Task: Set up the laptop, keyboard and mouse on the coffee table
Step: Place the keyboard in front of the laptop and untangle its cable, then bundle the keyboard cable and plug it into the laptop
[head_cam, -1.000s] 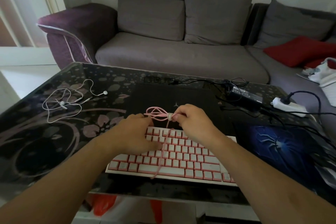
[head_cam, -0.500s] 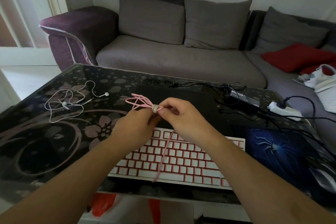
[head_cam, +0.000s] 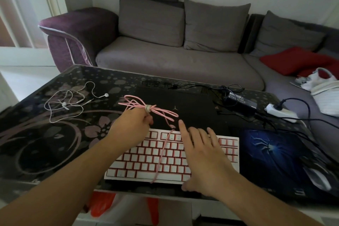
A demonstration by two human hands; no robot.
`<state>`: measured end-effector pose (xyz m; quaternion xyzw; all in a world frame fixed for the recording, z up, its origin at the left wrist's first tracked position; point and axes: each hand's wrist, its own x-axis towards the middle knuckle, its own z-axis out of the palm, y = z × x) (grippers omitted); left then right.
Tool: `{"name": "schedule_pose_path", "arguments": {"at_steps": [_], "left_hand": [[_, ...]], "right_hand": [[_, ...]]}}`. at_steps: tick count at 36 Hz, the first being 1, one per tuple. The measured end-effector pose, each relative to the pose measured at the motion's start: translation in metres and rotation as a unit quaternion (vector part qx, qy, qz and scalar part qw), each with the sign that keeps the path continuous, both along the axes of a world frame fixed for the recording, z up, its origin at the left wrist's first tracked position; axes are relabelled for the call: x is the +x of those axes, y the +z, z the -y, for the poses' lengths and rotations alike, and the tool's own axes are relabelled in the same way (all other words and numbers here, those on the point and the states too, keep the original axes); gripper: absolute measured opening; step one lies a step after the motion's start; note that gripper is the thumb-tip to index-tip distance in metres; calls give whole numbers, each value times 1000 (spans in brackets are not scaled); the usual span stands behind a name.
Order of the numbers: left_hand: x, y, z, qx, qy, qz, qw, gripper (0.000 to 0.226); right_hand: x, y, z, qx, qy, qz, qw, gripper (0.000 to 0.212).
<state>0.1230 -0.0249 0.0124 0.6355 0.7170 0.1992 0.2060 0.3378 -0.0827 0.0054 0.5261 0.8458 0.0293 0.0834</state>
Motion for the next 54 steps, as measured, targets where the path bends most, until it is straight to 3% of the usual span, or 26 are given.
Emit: {"name": "schedule_pose_path", "arguments": {"at_steps": [6, 14, 17, 21, 27, 32, 36, 39, 41, 42, 45, 46, 47, 50, 51, 54], "left_hand": [[-3, 8, 4, -6, -10, 57, 998, 27], [-52, 32, 5, -81, 15, 150, 985, 35], [-73, 30, 5, -101, 74, 275, 953, 28], [-83, 20, 7, -94, 54, 429, 897, 22], [-71, 15, 17, -124, -35, 322, 938, 18], [-63, 18, 20, -143, -68, 360, 919, 16], [-69, 15, 23, -268, -126, 335, 895, 30], [-84, 23, 27, -332, -236, 360, 839, 38], [-97, 26, 23, -312, -292, 435, 792, 44], [-102, 27, 21, -296, -323, 501, 746, 43], [-107, 29, 12, -273, -356, 716, 535, 56], [-104, 31, 10, -246, -342, 749, 511, 53], [-97, 35, 9, -208, -315, 761, 528, 48], [-78, 47, 10, 40, -87, 673, 733, 38], [-73, 47, 8, 114, -16, 618, 778, 35], [-66, 40, 5, 216, 83, 472, 851, 27]], "right_hand": [[7, 2, 3, 14, 27, -16, 999, 149], [17, 5, 7, 56, 47, -22, 997, 139], [23, 12, 5, 72, 38, -34, 996, 139], [33, 19, 0, 95, 23, -46, 994, 139], [40, 29, -11, 137, -19, -81, 987, 143], [44, 39, -19, 162, -44, -98, 981, 143], [50, 45, -27, 174, -77, -131, 973, 144], [55, 47, -33, 156, -102, -145, 972, 148], [60, 46, -37, 137, -105, -142, 975, 150], [62, 45, -37, 128, -103, -136, 977, 151], [66, 40, -38, 113, -91, -111, 983, 152], [66, 36, -38, 109, -84, -102, 985, 152], [66, 33, -37, 103, -74, -94, 987, 152], [63, 23, -33, 69, -42, -80, 994, 153], [62, 20, -31, 57, -31, -76, 995, 153], [57, 12, -24, 13, 4, -65, 998, 151]]}}
